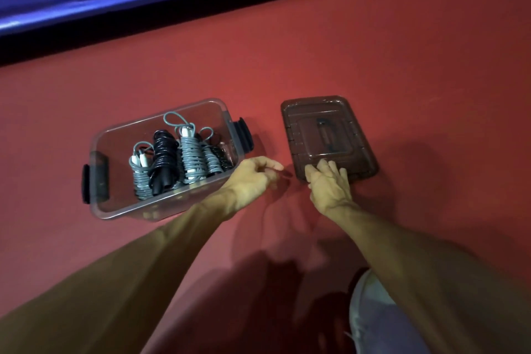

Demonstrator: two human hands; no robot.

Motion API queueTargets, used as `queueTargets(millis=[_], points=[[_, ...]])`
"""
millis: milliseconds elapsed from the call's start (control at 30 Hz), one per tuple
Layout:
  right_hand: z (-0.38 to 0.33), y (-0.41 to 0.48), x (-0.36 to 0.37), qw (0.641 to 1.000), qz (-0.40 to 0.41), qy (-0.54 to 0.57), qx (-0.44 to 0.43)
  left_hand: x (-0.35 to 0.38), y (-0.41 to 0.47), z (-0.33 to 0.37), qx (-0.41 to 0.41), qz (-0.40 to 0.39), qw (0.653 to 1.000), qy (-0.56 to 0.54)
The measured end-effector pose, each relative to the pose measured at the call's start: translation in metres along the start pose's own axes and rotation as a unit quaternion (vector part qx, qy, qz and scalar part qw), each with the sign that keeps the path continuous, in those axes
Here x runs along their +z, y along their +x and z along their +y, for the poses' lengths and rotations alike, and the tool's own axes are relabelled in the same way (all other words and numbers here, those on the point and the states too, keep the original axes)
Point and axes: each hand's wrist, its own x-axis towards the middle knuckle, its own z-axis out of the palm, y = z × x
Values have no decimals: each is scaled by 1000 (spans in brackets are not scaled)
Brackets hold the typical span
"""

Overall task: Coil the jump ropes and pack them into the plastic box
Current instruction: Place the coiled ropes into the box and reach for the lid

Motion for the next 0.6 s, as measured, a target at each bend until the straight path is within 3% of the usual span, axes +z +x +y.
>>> queueTargets(millis=[300,433,600], points=[[-79,-7,-67,993,52,19,-106,-34,-52,45,54,77,979,-180],[-140,-19,-88,984,64,33,-165,-65,-82,57,103,120,977,-145],[-225,-54,-94,966,72,86,-234,-117,-116,52,137,241,954,-115]])
